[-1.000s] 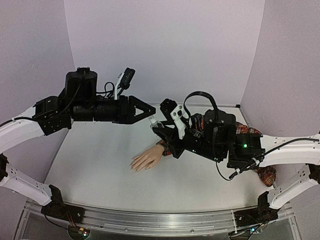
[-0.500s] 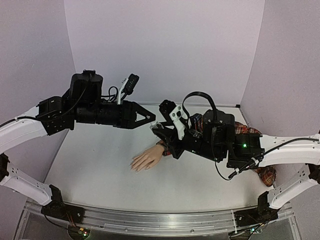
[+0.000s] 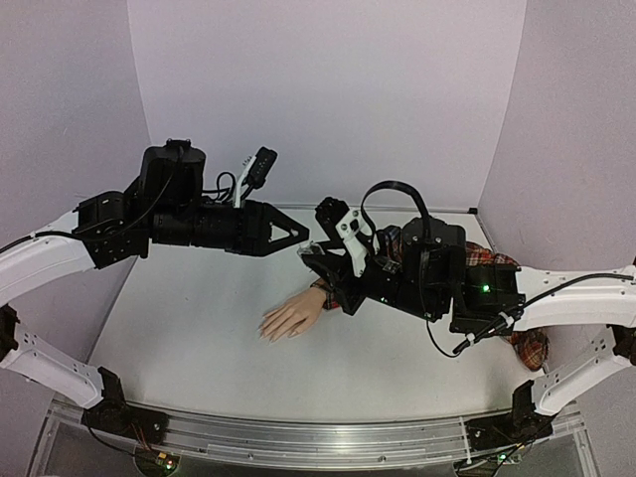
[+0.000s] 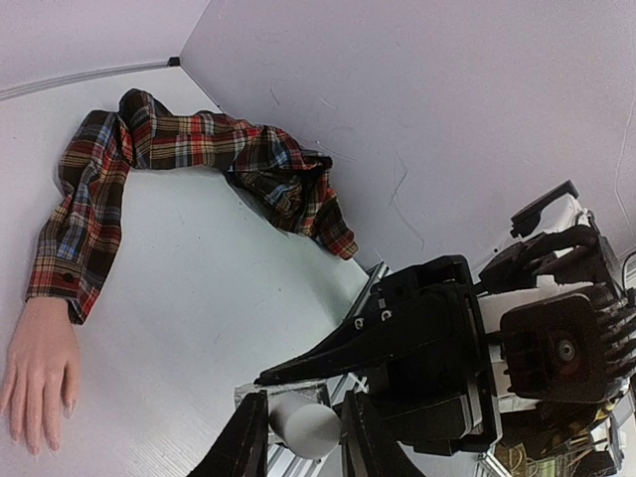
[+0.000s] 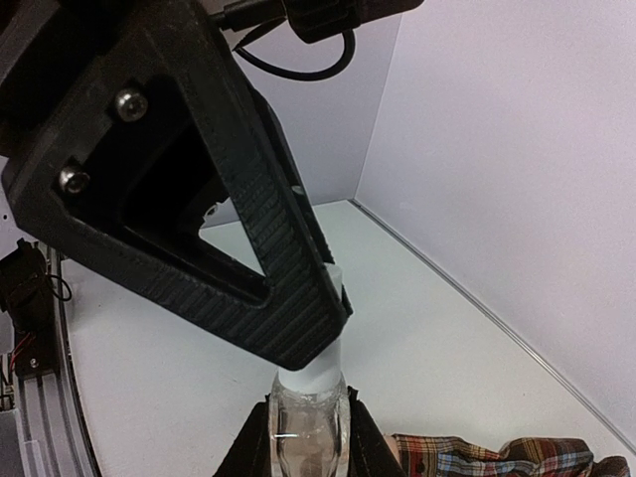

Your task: Paint the nails

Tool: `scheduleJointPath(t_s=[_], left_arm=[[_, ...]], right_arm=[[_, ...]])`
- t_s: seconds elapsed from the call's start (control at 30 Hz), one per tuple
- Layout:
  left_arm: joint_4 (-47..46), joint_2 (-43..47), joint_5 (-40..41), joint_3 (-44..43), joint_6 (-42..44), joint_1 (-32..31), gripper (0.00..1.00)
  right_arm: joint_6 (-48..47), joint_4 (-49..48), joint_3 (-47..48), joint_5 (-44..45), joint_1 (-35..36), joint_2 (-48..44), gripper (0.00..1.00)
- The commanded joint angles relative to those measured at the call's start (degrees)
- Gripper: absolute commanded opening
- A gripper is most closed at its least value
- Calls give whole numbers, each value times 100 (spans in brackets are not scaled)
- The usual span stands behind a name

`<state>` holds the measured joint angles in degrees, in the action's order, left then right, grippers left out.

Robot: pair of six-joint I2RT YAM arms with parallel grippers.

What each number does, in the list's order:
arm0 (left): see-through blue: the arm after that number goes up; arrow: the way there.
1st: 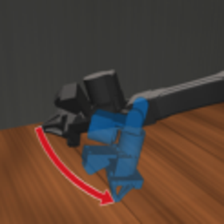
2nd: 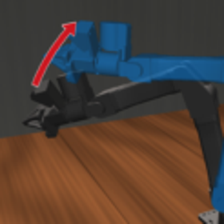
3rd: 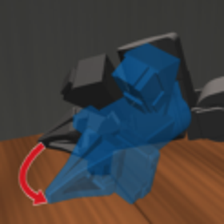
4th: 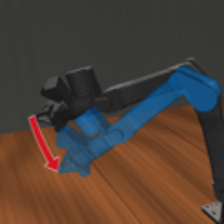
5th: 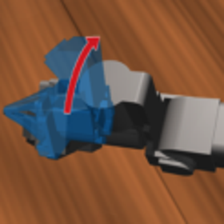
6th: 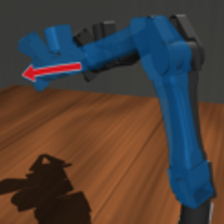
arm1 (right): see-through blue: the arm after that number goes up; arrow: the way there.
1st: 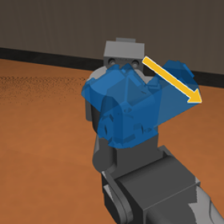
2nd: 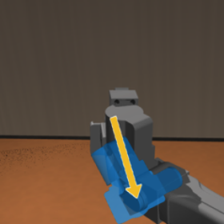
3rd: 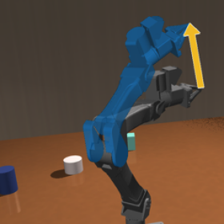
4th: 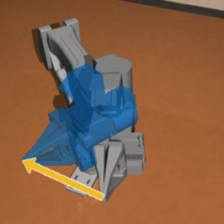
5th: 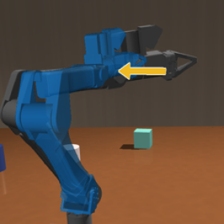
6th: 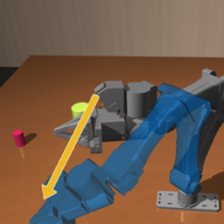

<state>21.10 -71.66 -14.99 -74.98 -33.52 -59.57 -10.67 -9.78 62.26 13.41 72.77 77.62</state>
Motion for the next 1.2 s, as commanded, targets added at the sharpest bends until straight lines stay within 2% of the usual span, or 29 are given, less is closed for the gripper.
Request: scheduleJointPath(t_s=[0.0, 0.37, 0.67, 0.9, 1.17], left_arm=[[-6, -11, -36, -191, 87, 5, 25], [52, -31, -23, -199, 130, 7, 27], [128, -101, 22, -256, 143, 7, 15], [390, -172, 243, -599, 190, 9, 1], [546, -156, 471, -673, 145, 7, 0]], right_arm=[[37, -146, 270, 30, -18, 51, 0], [30, -147, 304, 21, -18, 68, 0], [29, -145, 303, 45, -18, 69, 0], [20, -59, 258, 43, -18, 177, 0], [49, -165, 146, 120, -18, 192, 0]])
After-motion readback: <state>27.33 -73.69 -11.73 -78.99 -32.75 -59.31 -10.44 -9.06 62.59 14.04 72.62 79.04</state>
